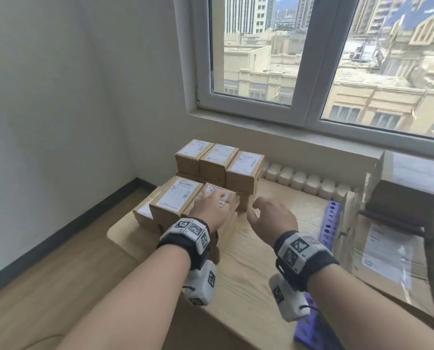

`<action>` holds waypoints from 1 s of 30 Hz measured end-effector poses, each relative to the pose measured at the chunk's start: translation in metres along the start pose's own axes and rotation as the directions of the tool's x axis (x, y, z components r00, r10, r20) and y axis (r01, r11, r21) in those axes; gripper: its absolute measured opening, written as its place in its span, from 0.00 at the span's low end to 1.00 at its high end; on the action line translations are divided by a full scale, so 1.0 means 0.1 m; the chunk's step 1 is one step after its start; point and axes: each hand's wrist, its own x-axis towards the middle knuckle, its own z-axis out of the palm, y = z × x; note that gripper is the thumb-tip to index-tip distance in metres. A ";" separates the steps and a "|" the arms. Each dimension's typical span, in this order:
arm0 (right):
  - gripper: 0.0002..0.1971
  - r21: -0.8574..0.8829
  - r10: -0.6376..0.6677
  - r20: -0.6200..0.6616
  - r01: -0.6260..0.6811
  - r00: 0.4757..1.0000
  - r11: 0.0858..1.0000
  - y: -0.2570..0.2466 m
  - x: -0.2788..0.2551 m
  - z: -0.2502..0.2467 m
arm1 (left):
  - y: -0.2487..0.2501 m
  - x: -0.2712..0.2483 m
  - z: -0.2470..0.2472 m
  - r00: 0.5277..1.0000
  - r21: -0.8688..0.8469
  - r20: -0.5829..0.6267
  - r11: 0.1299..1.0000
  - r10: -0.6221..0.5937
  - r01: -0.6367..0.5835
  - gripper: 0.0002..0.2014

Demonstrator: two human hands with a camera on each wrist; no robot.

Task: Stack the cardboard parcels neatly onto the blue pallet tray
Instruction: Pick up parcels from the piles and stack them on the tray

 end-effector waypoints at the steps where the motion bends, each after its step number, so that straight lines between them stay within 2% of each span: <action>1: 0.16 0.003 0.007 0.016 -0.007 1.000 1.000 -0.13 0.03 0.08 | -0.13 0.03 -0.07 1.000 0.010 0.012 1.000 -0.002 0.002 0.23; 9: 0.20 -0.025 0.053 0.069 -0.051 0.996 0.998 -1.07 0.32 0.65 | -1.13 0.38 -0.52 0.996 -0.005 0.083 1.000 -0.023 0.023 0.25; 15: 0.19 0.046 0.095 0.044 -0.097 0.995 0.994 -1.48 0.46 0.93 | -1.57 0.65 -0.69 0.995 -0.044 0.097 0.999 0.003 0.001 0.27; 24: 0.18 0.072 0.104 0.087 -0.111 0.991 0.991 -1.57 0.85 1.09 | -1.69 1.14 -0.70 0.991 -0.083 0.118 0.994 -0.055 0.065 0.28; 30: 0.15 0.144 0.147 0.073 -0.157 0.986 0.977 -1.51 1.09 1.19 | -1.74 1.44 -0.63 0.949 -0.236 0.288 0.951 -0.130 0.202 0.35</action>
